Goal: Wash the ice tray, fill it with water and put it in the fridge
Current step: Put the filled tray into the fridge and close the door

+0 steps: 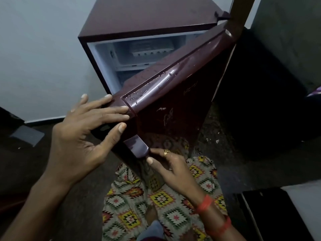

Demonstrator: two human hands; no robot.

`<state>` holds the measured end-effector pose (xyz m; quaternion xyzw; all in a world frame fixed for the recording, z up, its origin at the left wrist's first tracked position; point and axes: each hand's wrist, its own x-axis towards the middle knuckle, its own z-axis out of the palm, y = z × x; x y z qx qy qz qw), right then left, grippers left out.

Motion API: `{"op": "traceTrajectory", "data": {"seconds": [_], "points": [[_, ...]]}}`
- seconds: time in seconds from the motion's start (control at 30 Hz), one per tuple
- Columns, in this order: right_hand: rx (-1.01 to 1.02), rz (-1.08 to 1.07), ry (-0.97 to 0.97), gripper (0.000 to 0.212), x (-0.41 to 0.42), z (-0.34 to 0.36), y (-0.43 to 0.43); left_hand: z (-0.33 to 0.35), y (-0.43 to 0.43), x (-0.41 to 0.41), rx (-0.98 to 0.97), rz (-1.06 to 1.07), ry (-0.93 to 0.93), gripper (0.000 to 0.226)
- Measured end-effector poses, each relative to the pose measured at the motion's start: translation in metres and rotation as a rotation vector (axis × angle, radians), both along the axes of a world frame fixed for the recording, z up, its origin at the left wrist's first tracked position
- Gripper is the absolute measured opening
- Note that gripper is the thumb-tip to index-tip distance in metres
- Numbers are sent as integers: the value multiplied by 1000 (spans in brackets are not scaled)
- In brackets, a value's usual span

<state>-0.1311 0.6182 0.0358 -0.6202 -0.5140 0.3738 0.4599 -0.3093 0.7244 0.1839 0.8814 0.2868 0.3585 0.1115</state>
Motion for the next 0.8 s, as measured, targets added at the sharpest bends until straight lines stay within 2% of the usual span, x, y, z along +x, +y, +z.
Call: {"op": "traceTrajectory", "data": {"seconds": [0.23,0.5,0.8], "points": [[-3,-31,-83,47,-30,3,60,-8,51,-9,-14,63,-23,30],[15,-59,-115,43,-53,0,132,-13,124,-12,-11,146,128,57],[16,-149,-177,37,-62,4,201,-24,196,-4,-13,170,76,57]]}}
